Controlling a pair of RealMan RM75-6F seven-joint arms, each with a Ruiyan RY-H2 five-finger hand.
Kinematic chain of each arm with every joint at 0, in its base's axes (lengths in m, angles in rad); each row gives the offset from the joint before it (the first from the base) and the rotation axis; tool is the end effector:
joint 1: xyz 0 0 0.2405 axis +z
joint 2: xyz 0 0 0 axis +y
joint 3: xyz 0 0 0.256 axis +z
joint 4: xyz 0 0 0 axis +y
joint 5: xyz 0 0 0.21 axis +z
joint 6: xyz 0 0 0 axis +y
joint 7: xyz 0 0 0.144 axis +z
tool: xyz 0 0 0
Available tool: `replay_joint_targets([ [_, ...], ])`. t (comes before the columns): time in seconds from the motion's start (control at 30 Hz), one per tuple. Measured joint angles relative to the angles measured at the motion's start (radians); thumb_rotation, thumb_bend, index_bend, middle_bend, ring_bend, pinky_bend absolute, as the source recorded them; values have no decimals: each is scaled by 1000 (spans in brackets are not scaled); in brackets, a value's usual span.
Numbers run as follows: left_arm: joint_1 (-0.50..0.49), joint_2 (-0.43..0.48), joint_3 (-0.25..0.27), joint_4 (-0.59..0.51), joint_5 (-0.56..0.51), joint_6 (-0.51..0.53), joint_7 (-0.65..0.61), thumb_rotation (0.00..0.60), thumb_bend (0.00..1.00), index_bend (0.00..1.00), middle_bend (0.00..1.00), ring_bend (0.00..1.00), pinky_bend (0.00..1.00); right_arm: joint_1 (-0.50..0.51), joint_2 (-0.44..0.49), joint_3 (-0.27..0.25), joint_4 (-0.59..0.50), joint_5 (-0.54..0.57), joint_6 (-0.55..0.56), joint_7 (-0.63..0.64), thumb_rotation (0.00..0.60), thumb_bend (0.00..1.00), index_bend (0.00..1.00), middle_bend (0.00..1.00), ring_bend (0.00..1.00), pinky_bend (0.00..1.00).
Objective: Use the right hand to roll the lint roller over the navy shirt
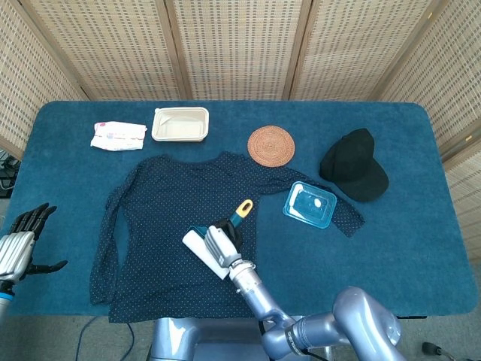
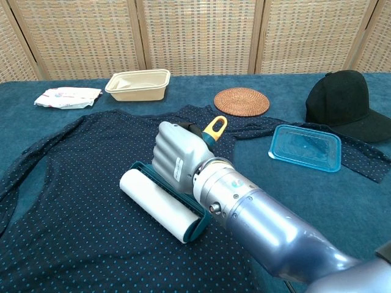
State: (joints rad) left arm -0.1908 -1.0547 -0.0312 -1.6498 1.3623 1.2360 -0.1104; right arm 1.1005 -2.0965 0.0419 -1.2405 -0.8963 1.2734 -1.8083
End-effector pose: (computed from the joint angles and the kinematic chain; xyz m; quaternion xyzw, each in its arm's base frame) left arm -0.3218 0.2058 0.1493 -0.5964 -0.4891 -0.3409 0.5375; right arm -0.0138 -0.2837 -0.1480 0.8016 0.2134 0.1175 0.5459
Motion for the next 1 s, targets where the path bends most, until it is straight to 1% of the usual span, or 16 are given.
replay_joint_targets([
  [0.03, 0, 0, 0, 0, 0, -1, 0, 600, 0, 0, 0, 0, 0, -3, 3, 4, 0, 1, -1, 3, 600, 0, 0, 1000, 1000, 1000],
  [0.23, -1, 0, 1, -1, 2, -2, -1, 600, 0, 0, 0, 0, 0, -22, 39, 16, -26, -5, -10, 49, 600, 0, 0, 1000, 1000, 1000],
  [0.33, 2, 4, 2, -5, 10, 5, -9, 600, 0, 0, 0, 0, 0, -41, 86, 12, -56, -37, -2, 107, 600, 0, 0, 997, 1000, 1000],
  [0.4, 5, 9, 4, -8, 19, 13, -16, 600, 0, 0, 0, 0, 0, -60, 136, 5, -85, -65, 9, 157, 600, 0, 0, 986, 1000, 1000],
  [0.5, 12, 15, 7, -14, 36, 32, -25, 600, 0, 0, 0, 0, 0, -90, 211, -6, -120, -110, 24, 248, 600, 0, 0, 919, 998, 999],
  [0.53, 15, 18, 7, -16, 43, 40, -28, 600, 0, 0, 0, 0, 0, -98, 236, -11, -128, -127, 27, 283, 600, 0, 0, 876, 980, 976],
  [0.6, 21, 23, 11, -21, 56, 54, -34, 600, 0, 0, 0, 0, 0, -121, 298, -22, -143, -170, 35, 378, 600, 0, 0, 736, 857, 829],
  [0.63, 23, 24, 12, -22, 61, 58, -36, 600, 0, 0, 0, 0, 0, -131, 326, -27, -149, -187, 38, 423, 600, 0, 0, 585, 690, 662],
  [0.67, 26, 25, 14, -23, 68, 64, -38, 600, 0, 0, 0, 0, 0, -149, 367, -32, -158, -205, 42, 485, 600, 0, 0, 406, 492, 456],
  [0.7, 27, 25, 16, -24, 75, 68, -41, 600, 0, 0, 0, 0, 0, -164, 401, -36, -167, -213, 45, 532, 600, 0, 0, 291, 360, 320],
  [0.73, 29, 26, 17, -24, 82, 74, -43, 600, 0, 0, 0, 0, 0, -180, 438, -39, -176, -219, 46, 578, 600, 0, 0, 147, 199, 153],
  [0.77, 32, 26, 19, -24, 91, 81, -45, 600, 0, 0, 0, 0, 0, -202, 490, -42, -189, -222, 46, 639, 600, 0, 0, 59, 93, 49],
  [0.83, 35, 24, 20, -22, 100, 95, -41, 600, 0, 0, 0, 0, 0, -235, 568, -45, -207, -223, 44, 728, 600, 0, 0, 2, 10, 4],
  [0.9, 41, 20, 20, -19, 111, 118, -32, 600, 0, 0, 0, 0, 0, -275, 646, -46, -230, -218, 40, 831, 600, 0, 0, 0, 0, 0],
  [1.0, 53, 14, 21, -17, 132, 156, -23, 600, 0, 0, 0, 0, 0, -332, 713, -42, -268, -210, 37, 986, 600, 0, 0, 0, 0, 0],
])
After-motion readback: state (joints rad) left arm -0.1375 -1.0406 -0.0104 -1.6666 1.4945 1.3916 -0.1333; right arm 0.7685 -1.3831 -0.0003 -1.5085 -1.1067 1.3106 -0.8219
